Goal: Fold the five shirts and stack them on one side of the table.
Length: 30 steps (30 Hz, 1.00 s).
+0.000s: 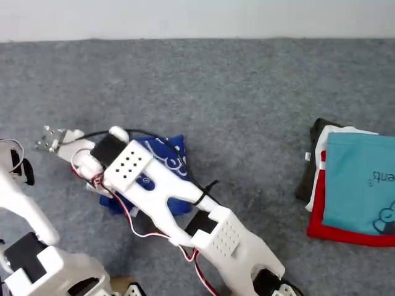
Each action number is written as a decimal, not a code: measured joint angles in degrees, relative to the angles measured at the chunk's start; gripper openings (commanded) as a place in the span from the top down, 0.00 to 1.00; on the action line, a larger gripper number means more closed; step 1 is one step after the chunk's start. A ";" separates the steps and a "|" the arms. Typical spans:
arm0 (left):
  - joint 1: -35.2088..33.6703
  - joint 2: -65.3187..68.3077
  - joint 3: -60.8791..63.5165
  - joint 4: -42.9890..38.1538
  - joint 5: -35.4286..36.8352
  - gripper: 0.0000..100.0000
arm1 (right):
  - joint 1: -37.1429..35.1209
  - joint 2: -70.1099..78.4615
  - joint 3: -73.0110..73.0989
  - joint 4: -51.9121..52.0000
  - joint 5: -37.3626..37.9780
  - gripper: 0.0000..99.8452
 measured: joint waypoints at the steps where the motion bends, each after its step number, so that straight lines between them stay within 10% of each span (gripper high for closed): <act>1: 0.00 0.00 0.00 0.00 0.00 0.86 | 0.18 0.00 -2.37 1.41 0.00 0.51; 30: 0.00 0.00 0.00 0.00 0.00 0.86 | 18.81 15.65 -1.05 -8.09 0.00 0.51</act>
